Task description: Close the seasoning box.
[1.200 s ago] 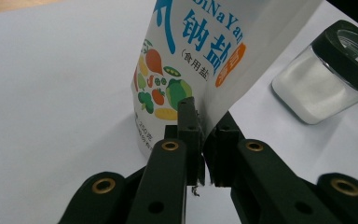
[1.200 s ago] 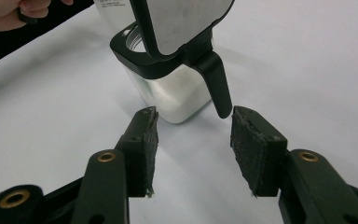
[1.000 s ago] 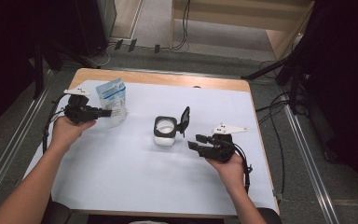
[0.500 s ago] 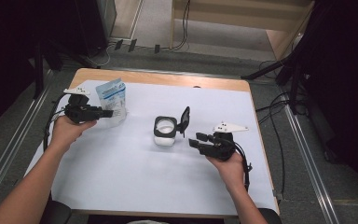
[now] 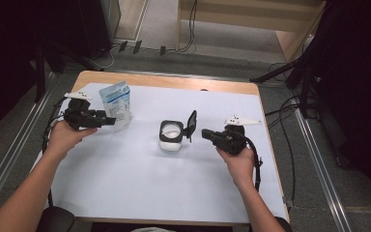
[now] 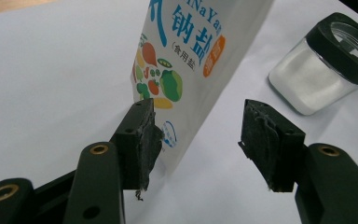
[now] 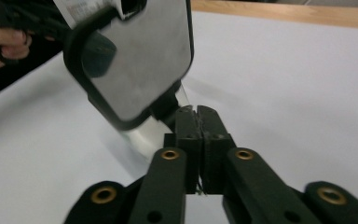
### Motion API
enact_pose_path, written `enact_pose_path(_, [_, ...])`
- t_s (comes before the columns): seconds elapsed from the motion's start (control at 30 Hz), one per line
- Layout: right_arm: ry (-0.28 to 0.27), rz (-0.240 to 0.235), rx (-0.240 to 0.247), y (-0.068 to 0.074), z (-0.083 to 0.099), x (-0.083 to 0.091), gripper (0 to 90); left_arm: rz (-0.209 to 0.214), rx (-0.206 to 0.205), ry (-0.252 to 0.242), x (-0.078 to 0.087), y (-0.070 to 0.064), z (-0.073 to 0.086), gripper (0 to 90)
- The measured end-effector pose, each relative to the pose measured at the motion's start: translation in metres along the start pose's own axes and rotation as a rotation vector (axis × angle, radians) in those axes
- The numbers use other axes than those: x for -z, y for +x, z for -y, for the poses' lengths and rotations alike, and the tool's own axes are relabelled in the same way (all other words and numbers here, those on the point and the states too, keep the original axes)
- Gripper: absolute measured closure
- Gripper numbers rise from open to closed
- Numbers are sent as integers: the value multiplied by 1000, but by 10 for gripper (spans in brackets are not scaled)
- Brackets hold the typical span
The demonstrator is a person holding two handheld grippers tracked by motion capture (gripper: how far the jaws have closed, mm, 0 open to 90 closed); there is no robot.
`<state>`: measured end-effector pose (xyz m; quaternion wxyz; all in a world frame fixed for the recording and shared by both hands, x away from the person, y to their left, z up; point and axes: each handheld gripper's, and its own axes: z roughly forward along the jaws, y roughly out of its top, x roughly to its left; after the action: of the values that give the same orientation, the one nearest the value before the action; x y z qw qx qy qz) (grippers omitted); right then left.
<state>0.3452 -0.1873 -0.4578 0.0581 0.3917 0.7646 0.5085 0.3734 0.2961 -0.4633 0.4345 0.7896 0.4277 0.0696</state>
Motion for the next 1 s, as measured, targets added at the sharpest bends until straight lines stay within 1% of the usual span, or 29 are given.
enact_pose_path(0.1, [-14,-31,-17,-3,-10,-5,900,-9,8,7,5,-1,3,447])
enact_pose_path(0.13, [-13,-40,-17,-4,-12,-7,900,-7,7,15,6,-2,4,446])
enact_pose_path(0.17, [-13,-43,-13,-4,-15,-9,900,-19,0,26,7,-3,5,446])
enact_pose_path(0.23, [-20,-55,-14,-4,-18,-14,900,-23,-3,35,9,-5,7,446])
enact_pose_path(0.27, [-21,-60,-17,-3,-20,-15,900,-25,-9,32,10,-7,9,446])
enact_pose_path(0.3, [-22,-64,-13,-2,-21,-17,900,-20,0,17,10,-9,11,447])
enact_pose_path(0.33, [-20,-70,-13,-1,-22,-19,900,-11,0,22,11,-9,12,447])
enact_pose_path(0.37, [-18,-76,-13,0,-23,-20,900,-13,4,19,12,-10,14,447])
enact_pose_path(0.43, [-13,-79,-5,2,-25,-23,900,-19,-1,33,12,-12,16,447])
enact_pose_path(0.5, [-16,-73,-2,2,-27,-25,900,-19,0,30,13,-15,19,448])
enact_pose_path(0.57, [-15,-79,-9,0,-27,-25,900,-5,5,25,15,-18,21,448])
enact_pose_path(0.63, [-15,-83,-11,0,-26,-25,900,-8,0,18,16,-21,22,449])
enact_pose_path(0.67, [-17,-83,-9,0,-26,-25,900,-5,0,24,17,-23,23,451])
enact_pose_path(0.8, [-19,-87,-9,-1,-27,-25,900,15,-7,7,17,-29,26,453])
enact_pose_path(0.83, [-20,-88,-14,-1,-27,-25,900,21,-7,11,17,-31,27,453])
enact_pose_path(1.0, [-21,-85,-5,0,-29,-27,900,29,-16,12,16,-36,33,451])
